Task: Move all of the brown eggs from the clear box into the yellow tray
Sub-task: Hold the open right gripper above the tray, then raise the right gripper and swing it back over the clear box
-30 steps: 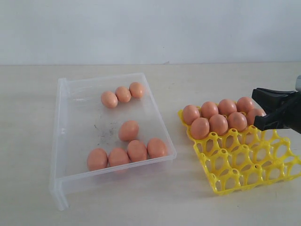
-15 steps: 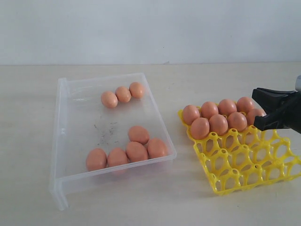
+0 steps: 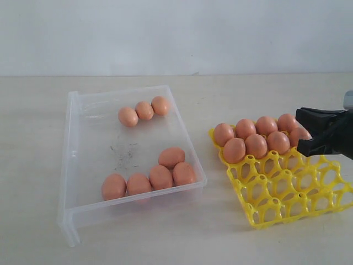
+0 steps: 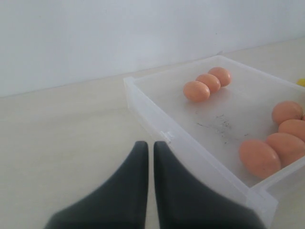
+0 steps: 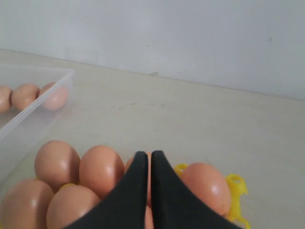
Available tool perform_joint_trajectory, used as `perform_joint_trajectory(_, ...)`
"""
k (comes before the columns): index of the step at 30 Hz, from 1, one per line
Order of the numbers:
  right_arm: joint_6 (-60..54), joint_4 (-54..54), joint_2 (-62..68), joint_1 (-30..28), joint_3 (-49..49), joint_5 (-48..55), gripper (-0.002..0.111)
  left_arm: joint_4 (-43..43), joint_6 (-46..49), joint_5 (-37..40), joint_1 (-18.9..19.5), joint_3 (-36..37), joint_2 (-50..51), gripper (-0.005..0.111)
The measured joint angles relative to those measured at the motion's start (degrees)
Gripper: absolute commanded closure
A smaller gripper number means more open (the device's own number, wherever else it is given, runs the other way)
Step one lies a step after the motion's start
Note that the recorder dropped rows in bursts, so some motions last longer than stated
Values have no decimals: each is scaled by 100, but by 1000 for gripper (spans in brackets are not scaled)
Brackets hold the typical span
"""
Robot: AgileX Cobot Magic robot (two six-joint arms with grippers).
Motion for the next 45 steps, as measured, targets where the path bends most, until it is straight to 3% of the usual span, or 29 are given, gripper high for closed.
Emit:
perform_joint_trajectory(12, 0, -193, 206, 0, 0, -197, 108, 0, 0, 0, 0, 0, 0, 103)
perform_joint_trajectory(18, 196, -935, -6, 263, -114, -197, 108, 0, 0, 0, 0, 0, 0, 103)
perform_joint_trajectory(28, 299, -1679, -763, 2336, -677, -51, 108, 0, 0, 0, 0, 0, 0, 103)
perform_joint_trajectory(36, 301, -1679, -1177, 4123, -1225, 2529, 108, 0, 0, 0, 0, 0, 0, 103)
perform_joint_trajectory(45, 659, -1679, -1188, 5007, -1620, 2981, 108, 0, 0, 0, 0, 0, 0, 103)
